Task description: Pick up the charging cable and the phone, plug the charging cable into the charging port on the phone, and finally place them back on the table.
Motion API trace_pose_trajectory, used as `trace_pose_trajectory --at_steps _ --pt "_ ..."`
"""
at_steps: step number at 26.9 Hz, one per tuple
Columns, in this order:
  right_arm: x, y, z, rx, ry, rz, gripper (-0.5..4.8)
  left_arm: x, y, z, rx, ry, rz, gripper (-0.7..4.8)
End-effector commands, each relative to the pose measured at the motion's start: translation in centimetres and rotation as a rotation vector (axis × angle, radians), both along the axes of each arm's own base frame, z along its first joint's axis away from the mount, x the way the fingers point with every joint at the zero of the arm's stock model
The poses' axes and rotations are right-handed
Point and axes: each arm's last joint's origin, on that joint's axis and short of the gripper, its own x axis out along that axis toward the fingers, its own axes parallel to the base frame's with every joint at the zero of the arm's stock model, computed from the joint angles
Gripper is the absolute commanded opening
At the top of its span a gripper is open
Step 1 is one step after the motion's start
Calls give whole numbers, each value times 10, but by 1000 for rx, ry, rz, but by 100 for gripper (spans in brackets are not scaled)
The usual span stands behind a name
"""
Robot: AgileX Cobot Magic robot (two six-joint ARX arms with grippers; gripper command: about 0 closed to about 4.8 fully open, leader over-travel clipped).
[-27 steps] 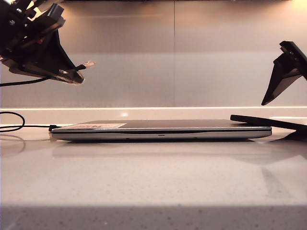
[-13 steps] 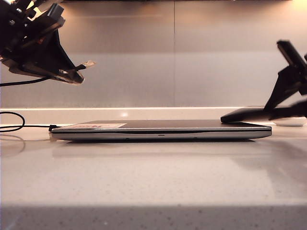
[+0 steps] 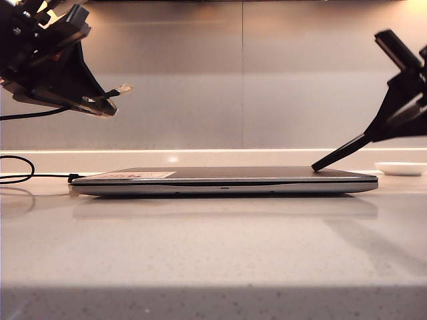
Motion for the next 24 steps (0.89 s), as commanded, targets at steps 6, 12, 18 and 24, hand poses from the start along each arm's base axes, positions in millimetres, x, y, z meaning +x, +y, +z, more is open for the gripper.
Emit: trace_pose_trajectory --at_steps 6,12,18,24 --pt "-21 -2 50 -335 127 256 -9 -9 -12 0 5 13 -72 -6" --pt "-36 -3 80 -459 233 374 -9 -19 -24 0 7 15 -152 -6" --pt "-56 9 87 -605 371 503 -9 -27 -31 -4 34 50 -208 -6" --pt "-63 21 68 -749 615 616 -8 -28 -31 -5 41 60 -209 -6"
